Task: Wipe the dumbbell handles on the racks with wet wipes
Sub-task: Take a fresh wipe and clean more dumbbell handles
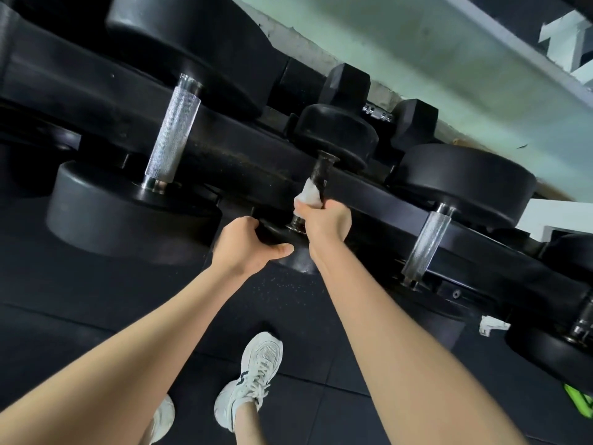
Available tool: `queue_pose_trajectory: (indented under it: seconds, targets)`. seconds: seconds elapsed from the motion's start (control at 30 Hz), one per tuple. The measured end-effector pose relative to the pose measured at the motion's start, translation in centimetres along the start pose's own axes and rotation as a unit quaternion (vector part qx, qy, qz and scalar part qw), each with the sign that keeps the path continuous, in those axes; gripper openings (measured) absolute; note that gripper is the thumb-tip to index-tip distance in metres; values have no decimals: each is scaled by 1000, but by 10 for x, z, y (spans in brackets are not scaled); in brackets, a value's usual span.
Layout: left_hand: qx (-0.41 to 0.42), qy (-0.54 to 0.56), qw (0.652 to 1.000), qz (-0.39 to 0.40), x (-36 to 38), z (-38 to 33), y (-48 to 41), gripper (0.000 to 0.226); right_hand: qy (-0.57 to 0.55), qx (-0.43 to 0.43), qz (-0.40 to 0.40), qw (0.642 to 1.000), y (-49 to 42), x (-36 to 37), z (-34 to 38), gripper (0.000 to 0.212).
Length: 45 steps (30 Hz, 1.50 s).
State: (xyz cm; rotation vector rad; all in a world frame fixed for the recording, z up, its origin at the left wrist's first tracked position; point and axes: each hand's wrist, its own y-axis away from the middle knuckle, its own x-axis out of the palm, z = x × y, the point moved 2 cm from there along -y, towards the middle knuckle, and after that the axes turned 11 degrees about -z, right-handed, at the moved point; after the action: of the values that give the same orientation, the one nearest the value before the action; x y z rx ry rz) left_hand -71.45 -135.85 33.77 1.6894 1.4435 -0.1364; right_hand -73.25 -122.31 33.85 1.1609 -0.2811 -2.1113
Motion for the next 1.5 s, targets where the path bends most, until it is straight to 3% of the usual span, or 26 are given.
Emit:
queue_pose_trajectory:
  seconds: [0.13, 0.23, 0.3, 0.5, 0.7, 0.73, 0.8, 0.93, 1.07, 1.2, 1.27, 1.37, 1.43, 1.5]
  targets:
    - [-2, 0, 1000, 1, -1, 1, -1, 42, -12, -55, -7, 998, -3, -5, 5, 15]
    - [-5, 1, 1000, -3, 2, 6, -3, 43, -27, -114, -21, 993, 3, -7, 7, 57]
    - [-4, -4, 1000, -2, 3, 7, -3, 44, -41, -155, -27, 987, 6, -10, 5, 67]
    - [1, 0, 1000, -7, 1, 5, -1, 40, -36, -276, -29, 960, 4, -11, 2, 42]
    - [28, -32, 999, 12, -4, -3, 0, 31, -33, -187, 56, 980, -4, -17, -14, 41]
    - [36, -35, 999, 8, -5, -6, 0, 33, -40, -178, 55, 982, -5, -19, -15, 44]
    - [49, -45, 998, -11, -5, -13, 1, 63, -53, -169, 29, 984, -9, -19, -12, 53]
    - [61, -47, 997, -13, -2, -20, 1, 79, -19, -204, 39, 978, -12, -8, 2, 59]
    - [92, -38, 995, -7, -5, -13, -1, 81, -79, -185, 132, 971, -5, -10, -7, 51]
    - [187, -42, 980, 53, -9, -20, -13, 87, -97, -201, 116, 968, -11, -13, -19, 45]
    - [196, 7, 976, 92, -9, -29, -23, 84, -102, -203, 106, 968, -17, -11, -18, 52]
    - [269, -107, 954, 83, 3, -37, -36, 64, -90, -203, 84, 971, -29, -8, -8, 57]
    - [285, -166, 941, 79, 11, -36, -40, 54, -86, -196, 78, 974, -30, -6, -6, 51]
    - [285, -185, 937, 73, 16, -33, -38, 51, -64, -189, 75, 977, -27, -5, -10, 32]
